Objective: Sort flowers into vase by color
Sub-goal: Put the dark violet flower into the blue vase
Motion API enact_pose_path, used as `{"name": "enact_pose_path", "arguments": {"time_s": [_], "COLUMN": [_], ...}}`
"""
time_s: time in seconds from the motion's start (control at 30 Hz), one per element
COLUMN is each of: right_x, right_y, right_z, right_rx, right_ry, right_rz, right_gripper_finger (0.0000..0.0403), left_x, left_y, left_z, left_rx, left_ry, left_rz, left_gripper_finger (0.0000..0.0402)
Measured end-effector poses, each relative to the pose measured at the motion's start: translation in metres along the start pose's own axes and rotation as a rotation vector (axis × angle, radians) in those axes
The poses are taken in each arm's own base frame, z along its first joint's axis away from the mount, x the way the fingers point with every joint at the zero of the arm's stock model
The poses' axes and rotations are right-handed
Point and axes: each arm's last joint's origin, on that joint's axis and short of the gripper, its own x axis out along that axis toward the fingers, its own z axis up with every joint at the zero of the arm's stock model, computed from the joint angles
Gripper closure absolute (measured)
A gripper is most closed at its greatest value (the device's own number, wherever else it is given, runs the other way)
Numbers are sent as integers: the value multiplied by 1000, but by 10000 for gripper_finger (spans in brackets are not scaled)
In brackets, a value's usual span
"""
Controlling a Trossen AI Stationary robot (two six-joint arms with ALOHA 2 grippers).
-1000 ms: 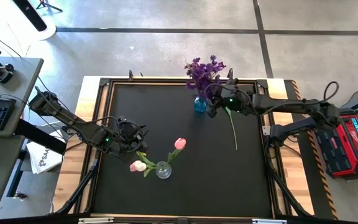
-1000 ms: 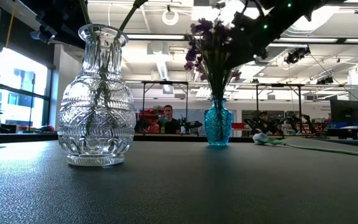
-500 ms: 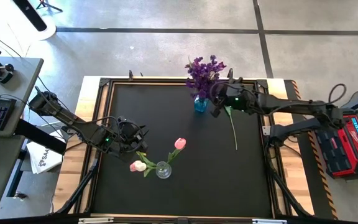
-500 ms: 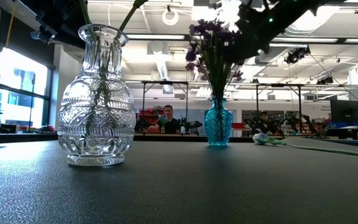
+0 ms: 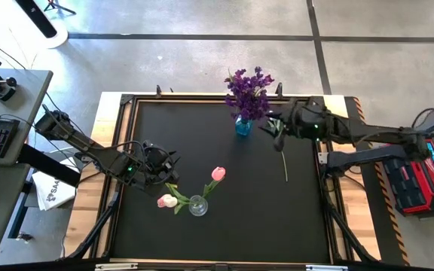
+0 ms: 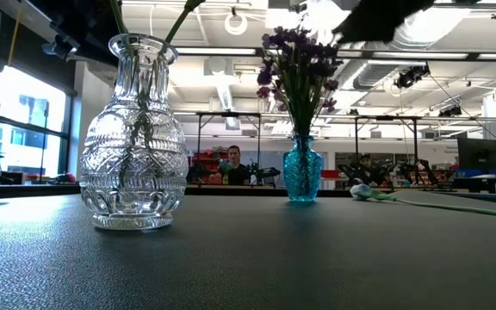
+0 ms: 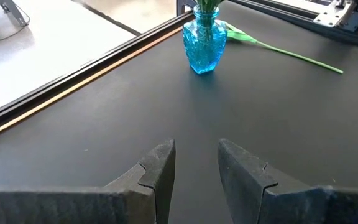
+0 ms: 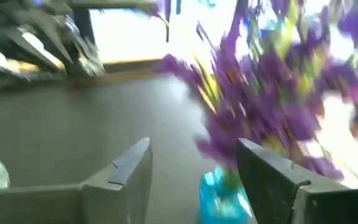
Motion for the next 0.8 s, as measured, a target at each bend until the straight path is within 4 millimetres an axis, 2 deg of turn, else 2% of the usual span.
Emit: {"name": "enact_pose_path", "arguments": {"time_s": [0.17, 0.27, 0.37, 0.53, 0.8], "right_x": [14, 29, 48, 64, 52], "right_y": [24, 29, 37, 65, 92], "right_z": [15, 23, 23, 6, -54], "right_rx": [-86, -126, -179, -280, -196], "right_ry": [-130, -108, -55, 48, 209], "right_rz": [-48, -146, -142, -26, -65], "right_gripper_finger": [228, 242, 252, 262, 276], "left_x": [0, 0, 0, 0, 6], "left_y": [0, 0, 0, 0, 5], "left_z": [1, 1, 1, 1, 5], "left_rx": [-3, -5, -5, -4, 34], "left_ry": [-16, -16, -16, -14, -9], "left_rz": [9, 9, 9, 8, 40], "left_gripper_finger": [291, 291, 291, 291, 292]}}
